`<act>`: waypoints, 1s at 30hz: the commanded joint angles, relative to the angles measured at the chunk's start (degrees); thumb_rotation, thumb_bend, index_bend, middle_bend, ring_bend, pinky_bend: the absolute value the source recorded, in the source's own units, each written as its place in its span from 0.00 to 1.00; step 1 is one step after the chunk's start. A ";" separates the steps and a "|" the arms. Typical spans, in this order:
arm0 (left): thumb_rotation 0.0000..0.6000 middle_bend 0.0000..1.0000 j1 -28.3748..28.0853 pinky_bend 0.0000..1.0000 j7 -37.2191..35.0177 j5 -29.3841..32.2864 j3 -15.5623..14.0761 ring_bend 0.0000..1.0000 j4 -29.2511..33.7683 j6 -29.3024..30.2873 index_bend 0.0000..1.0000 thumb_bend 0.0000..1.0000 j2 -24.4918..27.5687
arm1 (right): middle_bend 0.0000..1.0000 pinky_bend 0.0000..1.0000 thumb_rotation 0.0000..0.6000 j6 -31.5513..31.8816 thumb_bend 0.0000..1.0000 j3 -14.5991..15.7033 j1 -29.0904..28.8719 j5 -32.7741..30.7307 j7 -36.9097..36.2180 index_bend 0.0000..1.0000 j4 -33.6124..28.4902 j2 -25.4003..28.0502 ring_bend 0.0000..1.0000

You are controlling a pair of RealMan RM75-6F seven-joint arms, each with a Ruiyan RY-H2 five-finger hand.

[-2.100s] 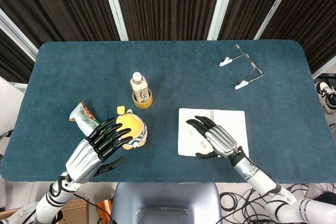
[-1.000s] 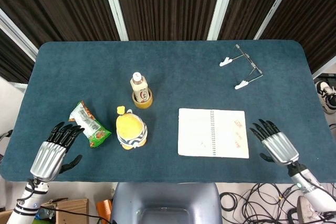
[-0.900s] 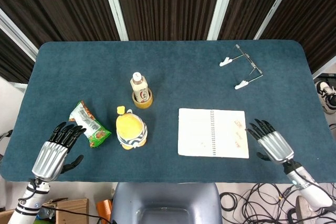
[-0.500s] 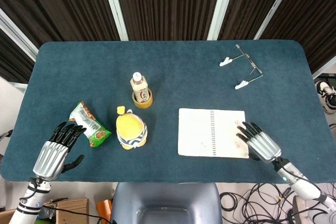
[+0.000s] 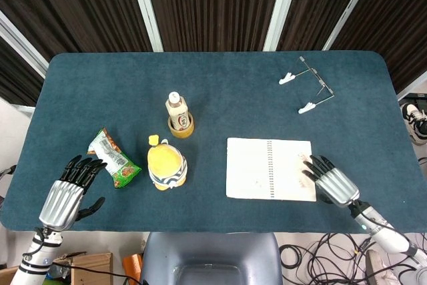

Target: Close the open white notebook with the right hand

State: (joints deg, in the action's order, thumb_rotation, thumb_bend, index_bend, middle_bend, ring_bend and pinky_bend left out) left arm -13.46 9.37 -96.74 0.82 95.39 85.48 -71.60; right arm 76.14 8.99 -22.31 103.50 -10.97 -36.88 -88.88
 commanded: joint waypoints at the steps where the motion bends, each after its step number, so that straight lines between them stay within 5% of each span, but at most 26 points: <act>1: 1.00 0.18 -0.05 0.11 0.00 0.05 0.03 0.13 -0.09 -0.12 0.19 0.24 -0.11 | 0.12 0.15 1.00 -0.12 0.11 0.17 0.19 -0.25 0.02 0.24 0.26 0.13 0.03; 16: 1.00 0.18 0.02 0.11 -0.79 -0.03 0.22 0.12 -0.47 0.12 0.19 0.24 -0.28 | 0.12 0.16 1.00 -0.88 0.11 1.24 -1.28 0.50 -0.35 0.27 2.59 -2.57 0.04; 30: 1.00 0.18 0.09 0.11 -1.07 -0.22 -0.04 0.12 -0.91 -0.11 0.19 0.24 -0.48 | 0.13 0.17 1.00 1.36 0.24 0.84 -2.07 0.27 -2.62 0.32 5.25 -4.96 0.07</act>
State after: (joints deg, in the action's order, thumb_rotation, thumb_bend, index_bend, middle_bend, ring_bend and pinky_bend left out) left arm -13.37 8.30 -96.96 0.78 94.48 85.37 -72.07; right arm 77.40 9.89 -24.34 103.82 -13.47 -31.76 -93.73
